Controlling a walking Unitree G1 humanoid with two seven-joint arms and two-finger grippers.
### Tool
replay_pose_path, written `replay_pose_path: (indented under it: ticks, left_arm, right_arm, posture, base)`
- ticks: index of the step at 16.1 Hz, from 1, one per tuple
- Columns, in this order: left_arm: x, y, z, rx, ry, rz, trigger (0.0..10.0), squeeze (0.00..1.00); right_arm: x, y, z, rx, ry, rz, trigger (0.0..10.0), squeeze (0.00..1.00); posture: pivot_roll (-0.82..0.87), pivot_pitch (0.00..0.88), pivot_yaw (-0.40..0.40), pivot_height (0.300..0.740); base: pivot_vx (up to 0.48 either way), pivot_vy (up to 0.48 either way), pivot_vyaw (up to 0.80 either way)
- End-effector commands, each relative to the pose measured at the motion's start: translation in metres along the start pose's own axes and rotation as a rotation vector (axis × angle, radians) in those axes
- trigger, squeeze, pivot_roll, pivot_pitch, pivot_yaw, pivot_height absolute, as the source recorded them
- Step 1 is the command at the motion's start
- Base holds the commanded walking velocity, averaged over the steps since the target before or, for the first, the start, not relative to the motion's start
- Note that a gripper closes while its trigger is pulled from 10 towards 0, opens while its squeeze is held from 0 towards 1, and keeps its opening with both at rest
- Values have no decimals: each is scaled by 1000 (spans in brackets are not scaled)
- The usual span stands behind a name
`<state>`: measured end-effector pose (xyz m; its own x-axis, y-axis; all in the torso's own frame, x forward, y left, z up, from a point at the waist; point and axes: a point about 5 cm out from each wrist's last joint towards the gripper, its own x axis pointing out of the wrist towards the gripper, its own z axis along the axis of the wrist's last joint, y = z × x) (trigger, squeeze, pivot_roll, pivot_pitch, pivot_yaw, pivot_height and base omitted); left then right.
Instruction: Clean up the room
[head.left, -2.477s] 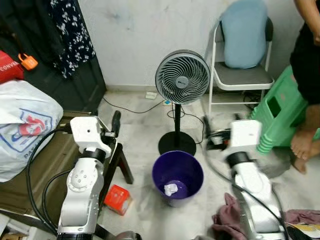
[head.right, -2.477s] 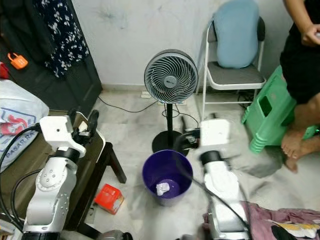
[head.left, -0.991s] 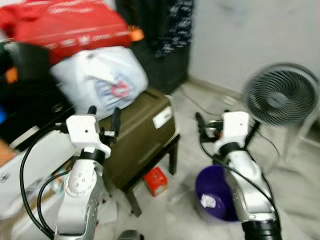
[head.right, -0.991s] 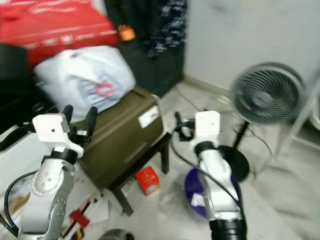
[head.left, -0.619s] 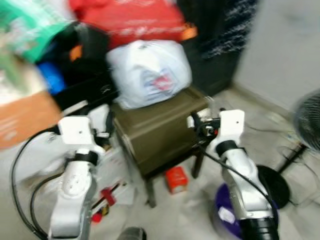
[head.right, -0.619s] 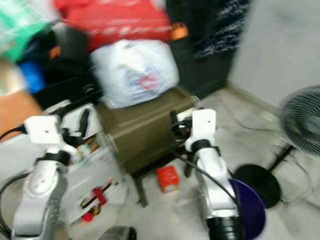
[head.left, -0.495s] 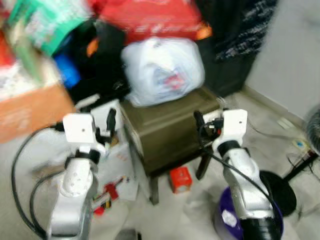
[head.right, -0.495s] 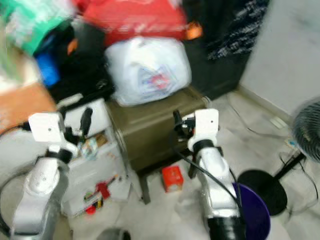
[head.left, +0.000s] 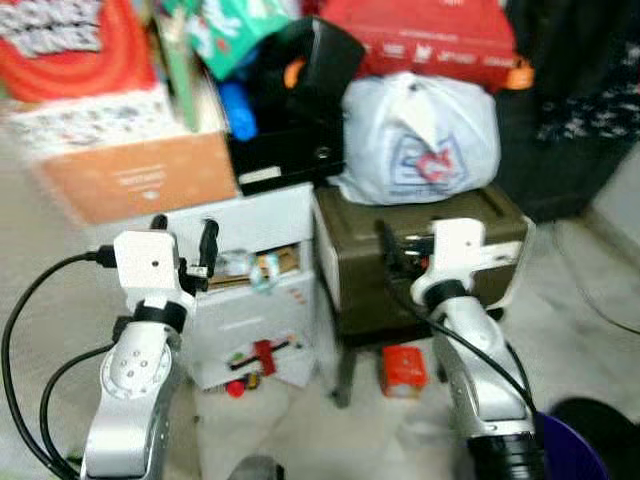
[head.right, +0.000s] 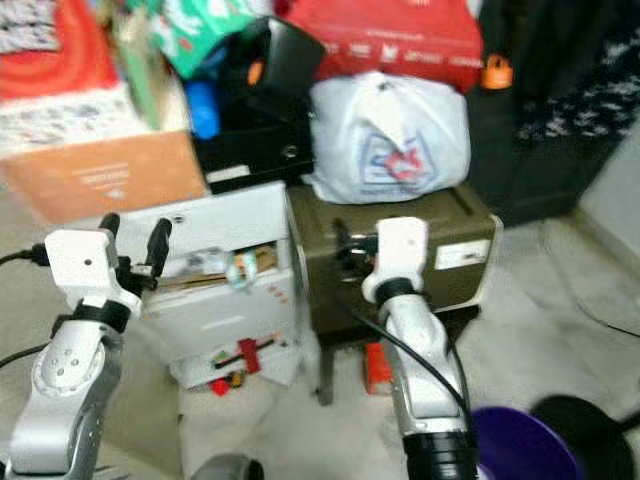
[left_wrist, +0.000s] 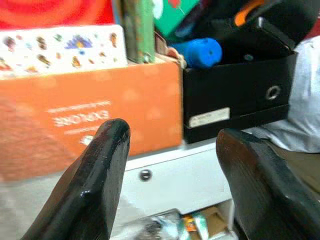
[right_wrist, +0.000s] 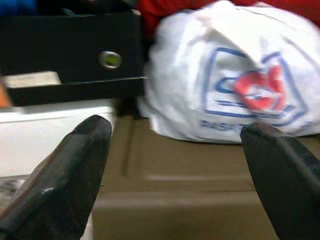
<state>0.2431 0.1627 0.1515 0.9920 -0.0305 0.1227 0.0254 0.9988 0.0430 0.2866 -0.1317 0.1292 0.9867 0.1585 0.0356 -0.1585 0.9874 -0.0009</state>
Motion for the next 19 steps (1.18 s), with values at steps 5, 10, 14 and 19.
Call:
replay_pose_path:
  ticks: [5,10,14,19]
  left_arm:
    - [2,-3,5,-9,-8,-17,10000,0]
    - [3,-4,6,-7,-10,-23,10000,0]
    - [3,-4,6,1,-4,-33,10000,0]
    - [3,-6,6,-2,1,-50,10000,0]
  right_arm:
    - [0,-4,3,-4,-2,-17,10000,0]
    - [0,-3,2,-2,3,-19,10000,0]
    - [-1,-5,3,-12,5,-30,10000,0]
    - [-4,-10,2,-34,19,-51,10000,0]
  posture:
    - [35,0,33,740]
    - [35,0,37,740]
    - [39,0,37,740]
    - [33,0,40,740]
  base:
    - [0,0,0]
    - [0,0,480]
    - [0,0,500]
    - [0,0,0]
